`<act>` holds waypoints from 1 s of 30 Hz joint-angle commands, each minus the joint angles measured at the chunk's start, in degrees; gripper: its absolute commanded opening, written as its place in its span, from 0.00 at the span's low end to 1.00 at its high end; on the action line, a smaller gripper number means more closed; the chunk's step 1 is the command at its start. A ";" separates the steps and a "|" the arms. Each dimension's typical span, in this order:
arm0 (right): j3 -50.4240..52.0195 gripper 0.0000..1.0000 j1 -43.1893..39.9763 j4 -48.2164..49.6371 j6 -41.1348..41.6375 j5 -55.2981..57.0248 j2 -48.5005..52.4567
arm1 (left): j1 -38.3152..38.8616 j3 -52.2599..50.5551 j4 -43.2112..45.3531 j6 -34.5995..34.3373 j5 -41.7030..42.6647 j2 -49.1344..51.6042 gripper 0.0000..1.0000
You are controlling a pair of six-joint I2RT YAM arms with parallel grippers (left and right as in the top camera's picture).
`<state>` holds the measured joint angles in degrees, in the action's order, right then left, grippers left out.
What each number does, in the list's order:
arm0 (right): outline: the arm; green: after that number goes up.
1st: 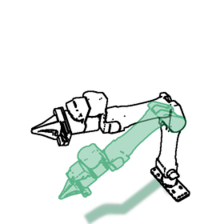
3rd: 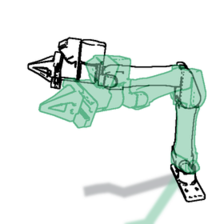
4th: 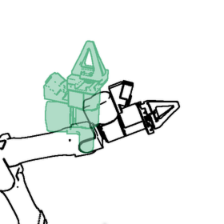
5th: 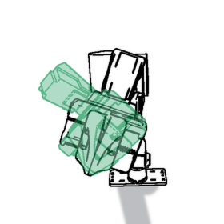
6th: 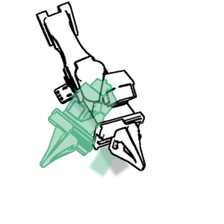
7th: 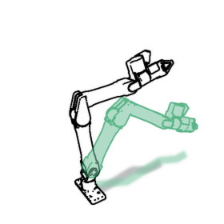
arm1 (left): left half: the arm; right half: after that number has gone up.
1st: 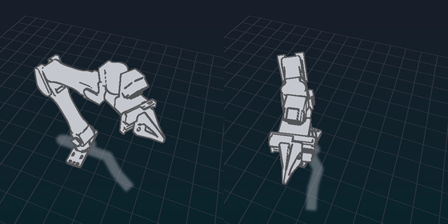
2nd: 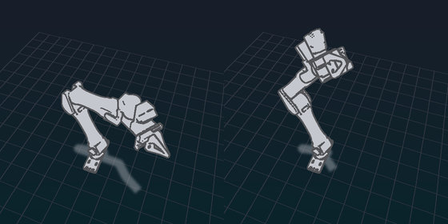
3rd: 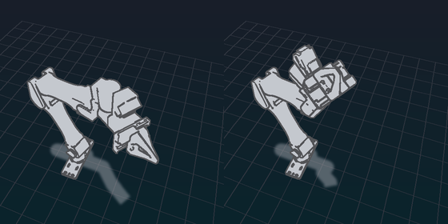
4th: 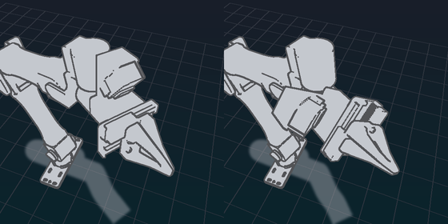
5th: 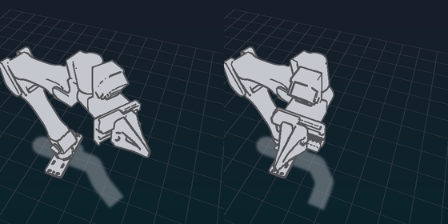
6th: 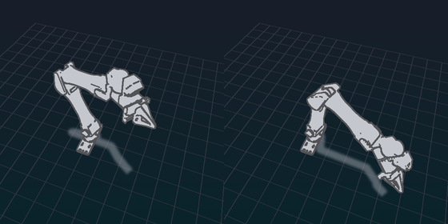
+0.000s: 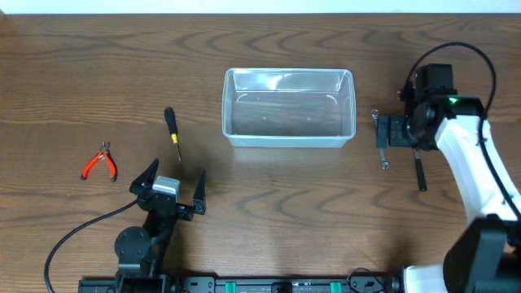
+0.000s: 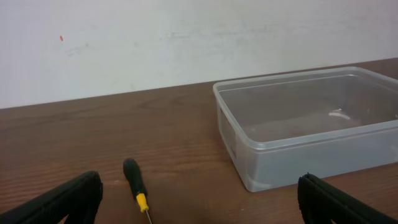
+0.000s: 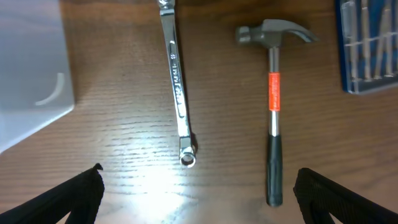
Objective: Pack container
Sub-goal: 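Move the right gripper over the silver wrench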
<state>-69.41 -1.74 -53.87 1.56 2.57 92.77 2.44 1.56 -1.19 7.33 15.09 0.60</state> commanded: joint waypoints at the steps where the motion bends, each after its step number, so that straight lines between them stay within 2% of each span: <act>1: -1.20 0.99 -0.33 1.11 -2.56 0.63 1.73 | -0.22 -1.33 -1.46 -0.52 1.38 -0.37 0.98; 9: -1.20 0.99 -0.39 5.16 -7.04 -0.09 3.45 | -0.22 -1.33 -1.46 -0.52 1.38 -0.37 0.98; 30: -1.18 0.99 -0.70 8.26 -6.78 -2.82 9.57 | -0.22 -1.33 -1.46 -0.52 1.38 -0.37 0.98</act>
<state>-69.52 -1.76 -46.41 -4.47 0.36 101.69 2.46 1.56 -1.19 7.33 15.11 0.60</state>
